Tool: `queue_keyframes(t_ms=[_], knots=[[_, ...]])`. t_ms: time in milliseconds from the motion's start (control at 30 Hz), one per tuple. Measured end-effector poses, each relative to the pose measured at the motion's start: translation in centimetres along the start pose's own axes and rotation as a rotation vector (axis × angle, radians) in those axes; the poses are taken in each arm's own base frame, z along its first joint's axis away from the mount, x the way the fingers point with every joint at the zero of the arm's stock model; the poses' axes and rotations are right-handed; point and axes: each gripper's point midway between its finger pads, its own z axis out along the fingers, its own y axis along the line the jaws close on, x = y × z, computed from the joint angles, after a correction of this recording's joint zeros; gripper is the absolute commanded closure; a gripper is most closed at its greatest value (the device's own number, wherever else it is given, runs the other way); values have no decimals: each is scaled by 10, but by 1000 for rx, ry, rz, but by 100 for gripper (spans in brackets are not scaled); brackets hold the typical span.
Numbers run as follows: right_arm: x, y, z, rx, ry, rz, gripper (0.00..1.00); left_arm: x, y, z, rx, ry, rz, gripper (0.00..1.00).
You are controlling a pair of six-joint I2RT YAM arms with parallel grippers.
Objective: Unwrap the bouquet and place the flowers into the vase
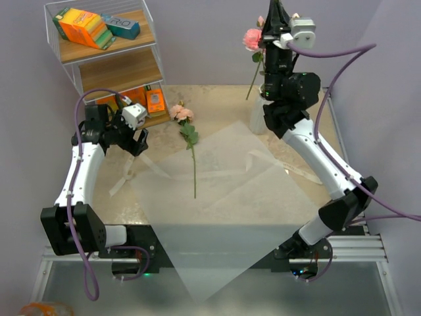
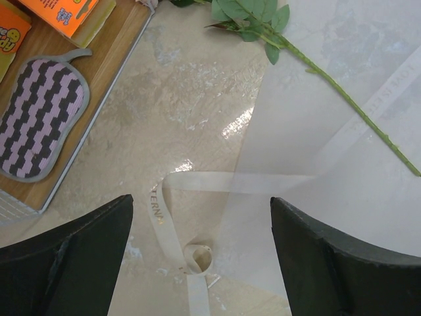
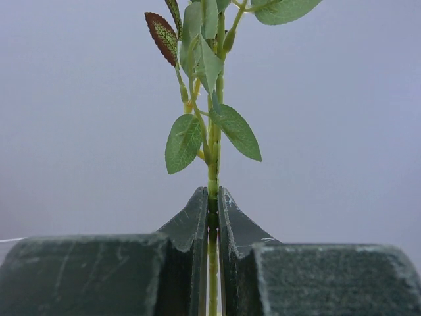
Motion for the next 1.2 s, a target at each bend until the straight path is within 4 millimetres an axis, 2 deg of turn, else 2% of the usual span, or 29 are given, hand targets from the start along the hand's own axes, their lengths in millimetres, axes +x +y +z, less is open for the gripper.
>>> queue_keyframes(t_ms=[200,333,467,667,867,1033,1200], knots=[[51,-1,4,5,2,-157,100,1,0,1,4,2,-2,12],[67,-3,6,3,-22,-214,100,0,-1,1,10,-2,-2,12],[69,-15,9,21,-44,-244,100,0,-2,1,12,-3,-2,13],[58,-35,13,68,-96,-269,100,2,-1,4,16,2,-3,13],[55,-38,13,84,-121,-281,100,7,0,10,29,20,-16,13],[67,-39,12,93,-129,-301,100,8,0,13,37,24,-18,13],[98,-35,6,88,-102,-346,100,6,0,13,43,18,-14,13]])
